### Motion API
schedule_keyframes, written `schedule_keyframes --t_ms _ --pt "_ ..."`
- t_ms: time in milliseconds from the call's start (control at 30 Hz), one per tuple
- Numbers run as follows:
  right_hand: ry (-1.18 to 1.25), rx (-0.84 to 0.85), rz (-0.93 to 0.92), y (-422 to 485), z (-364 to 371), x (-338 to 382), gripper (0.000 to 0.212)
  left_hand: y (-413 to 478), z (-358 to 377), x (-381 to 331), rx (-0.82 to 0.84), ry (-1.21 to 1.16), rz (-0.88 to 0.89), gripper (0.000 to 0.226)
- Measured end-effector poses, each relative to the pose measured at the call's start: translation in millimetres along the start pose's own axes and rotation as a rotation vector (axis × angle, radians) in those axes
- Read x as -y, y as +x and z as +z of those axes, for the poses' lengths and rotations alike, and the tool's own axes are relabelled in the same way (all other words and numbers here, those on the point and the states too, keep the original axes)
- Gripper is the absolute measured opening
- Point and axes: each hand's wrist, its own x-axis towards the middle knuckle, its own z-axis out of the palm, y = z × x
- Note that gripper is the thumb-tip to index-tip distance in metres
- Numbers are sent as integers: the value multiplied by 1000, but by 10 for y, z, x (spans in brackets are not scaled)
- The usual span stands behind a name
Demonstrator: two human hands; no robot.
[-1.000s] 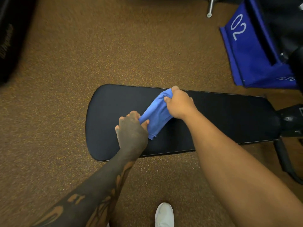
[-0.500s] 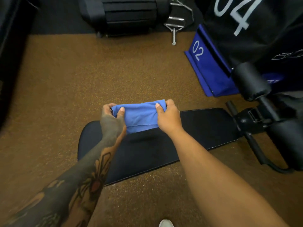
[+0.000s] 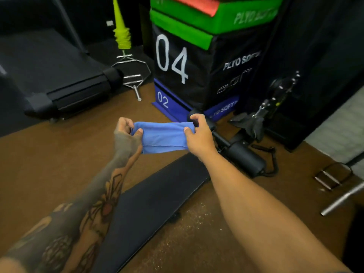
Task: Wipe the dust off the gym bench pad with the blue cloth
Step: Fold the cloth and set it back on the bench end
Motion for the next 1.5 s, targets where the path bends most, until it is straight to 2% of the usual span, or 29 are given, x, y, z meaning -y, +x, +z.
schedule_keyframes --t_ms 167,367,500,733,800,900,1100,1300,1500 --pt "16 -165 -57 84 -809 52 12 129 642 -746 63 32 114 42" --pt "16 -320 36 135 -1617 -231 12 226 1534 -1210 253 18 198 37" --pt "25 -394 118 187 -1946 -486 29 198 2127 -1281 353 38 253 22" --pt "-112 -540 290 356 -2126 -1227 27 173 3113 -1025 594 80 259 22" --pt "-137 -577 381 425 -2118 -1474 23 147 3365 -867 636 97 255 22" --pt "-136 -629 516 520 -2091 -1840 30 131 3717 -564 710 138 250 23" --pt "-122 -672 689 676 -1864 -2543 32 176 4422 64 910 239 243 17" --pt "-173 -657 788 868 -1694 -2983 31 174 4855 540 933 309 209 16" --pt "-256 -609 772 950 -1614 -3145 24 75 4879 592 831 502 430 14"
